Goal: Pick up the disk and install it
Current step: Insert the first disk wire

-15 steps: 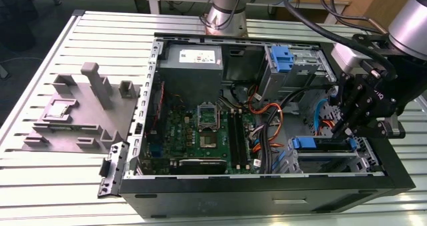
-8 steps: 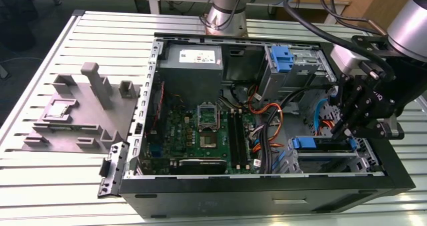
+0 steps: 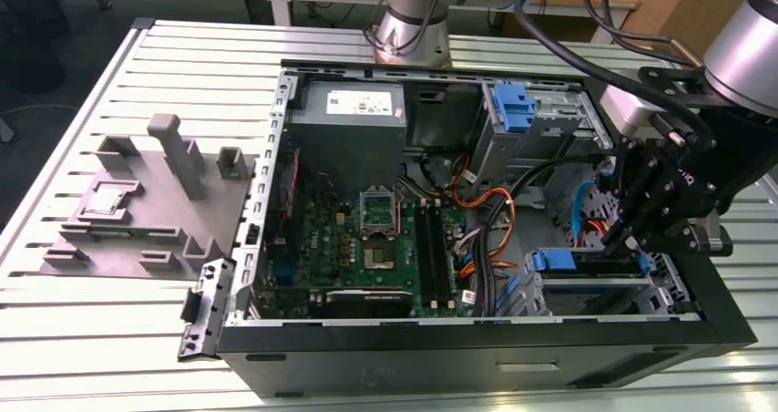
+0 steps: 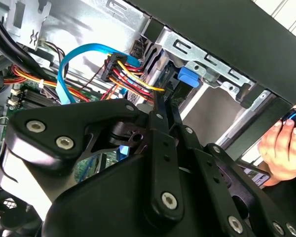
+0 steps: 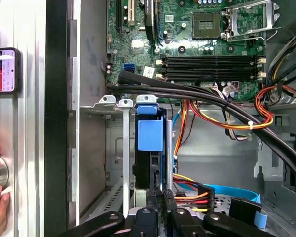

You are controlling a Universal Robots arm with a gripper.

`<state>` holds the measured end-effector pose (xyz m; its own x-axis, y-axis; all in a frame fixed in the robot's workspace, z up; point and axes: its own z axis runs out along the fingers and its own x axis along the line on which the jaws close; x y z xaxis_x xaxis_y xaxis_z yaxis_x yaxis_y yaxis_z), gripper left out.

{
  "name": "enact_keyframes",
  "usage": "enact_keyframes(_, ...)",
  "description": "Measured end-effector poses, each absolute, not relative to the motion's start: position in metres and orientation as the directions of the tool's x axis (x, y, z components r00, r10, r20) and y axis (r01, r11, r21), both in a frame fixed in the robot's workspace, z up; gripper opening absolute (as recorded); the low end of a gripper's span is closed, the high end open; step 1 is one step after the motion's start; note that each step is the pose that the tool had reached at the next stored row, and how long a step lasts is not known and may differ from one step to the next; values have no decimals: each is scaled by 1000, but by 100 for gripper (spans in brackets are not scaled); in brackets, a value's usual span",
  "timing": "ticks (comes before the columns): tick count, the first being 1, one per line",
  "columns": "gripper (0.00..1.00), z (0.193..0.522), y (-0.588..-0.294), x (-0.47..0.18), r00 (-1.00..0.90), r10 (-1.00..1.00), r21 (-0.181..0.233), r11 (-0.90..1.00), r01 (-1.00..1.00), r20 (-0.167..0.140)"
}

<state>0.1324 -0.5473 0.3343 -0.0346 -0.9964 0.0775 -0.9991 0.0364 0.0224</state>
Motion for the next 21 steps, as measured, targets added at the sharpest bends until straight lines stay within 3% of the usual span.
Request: enact_keyframes(21, 18, 331, -548, 132, -42, -996, 23, 44, -999, 78)
